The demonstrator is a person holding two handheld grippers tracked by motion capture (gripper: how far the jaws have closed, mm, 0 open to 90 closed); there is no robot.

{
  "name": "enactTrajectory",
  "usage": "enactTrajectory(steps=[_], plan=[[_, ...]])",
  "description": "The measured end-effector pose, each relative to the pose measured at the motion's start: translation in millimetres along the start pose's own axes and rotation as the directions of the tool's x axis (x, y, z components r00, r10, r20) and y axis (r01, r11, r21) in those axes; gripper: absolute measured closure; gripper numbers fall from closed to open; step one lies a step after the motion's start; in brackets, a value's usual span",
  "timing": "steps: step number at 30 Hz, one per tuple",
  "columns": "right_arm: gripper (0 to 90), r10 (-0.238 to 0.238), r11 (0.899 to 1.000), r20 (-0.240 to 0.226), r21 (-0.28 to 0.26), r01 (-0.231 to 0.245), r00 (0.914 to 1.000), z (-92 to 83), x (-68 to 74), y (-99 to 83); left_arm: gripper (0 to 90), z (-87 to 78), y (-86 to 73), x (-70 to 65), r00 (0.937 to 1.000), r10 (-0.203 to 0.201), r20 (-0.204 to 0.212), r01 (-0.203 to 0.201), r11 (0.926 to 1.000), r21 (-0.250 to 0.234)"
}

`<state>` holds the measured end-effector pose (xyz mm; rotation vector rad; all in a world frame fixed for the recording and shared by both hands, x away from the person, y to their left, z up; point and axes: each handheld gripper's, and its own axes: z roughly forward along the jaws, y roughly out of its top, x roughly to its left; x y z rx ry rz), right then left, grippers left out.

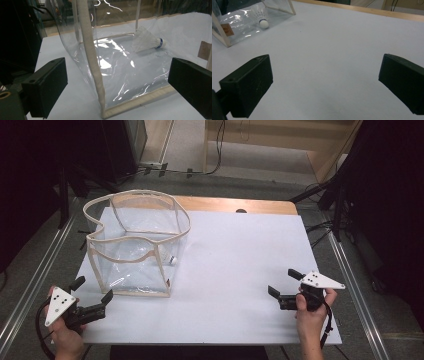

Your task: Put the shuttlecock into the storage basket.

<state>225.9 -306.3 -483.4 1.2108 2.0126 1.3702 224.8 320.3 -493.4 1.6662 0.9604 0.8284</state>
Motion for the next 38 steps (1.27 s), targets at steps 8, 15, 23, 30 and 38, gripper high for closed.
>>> enactTrajectory(steps=[8,15,23,30,38], plan=[[0.0,0.018,1.000,0.021,0.000,-0.018,0.9996,-9.3,-7.5,-11.0,3.2,-0.5,0.0,0.6,1.0000,-0.005,0.000,0.005,1.0000,-0.002],[0.0,0.033,0.999,0.041,-0.004,-0.033,0.9986,-19.9,-15.1,-20.7,3.2,-0.5,-0.1,0.5,1.0000,-0.008,-0.003,0.008,1.0000,-0.003],[0.0,0.040,0.999,0.059,-0.008,-0.040,0.9974,-28.9,-22.5,-31.5,3.2,-1.1,0.1,1.4,1.0000,-0.008,-0.002,0.008,1.0000,-0.003],[0.0,0.065,0.998,0.074,-0.011,-0.064,0.9952,-34.9,-29.8,-38.6,3.2,-1.5,0.3,1.6,1.0000,-0.009,-0.003,0.009,1.0000,-0.002],[0.0,0.073,0.997,0.046,-0.012,-0.073,0.9963,-32.1,-34.0,-45.1,3.2,-1.0,0.5,1.9,0.9999,-0.011,-0.001,0.011,0.9999,0.000]])
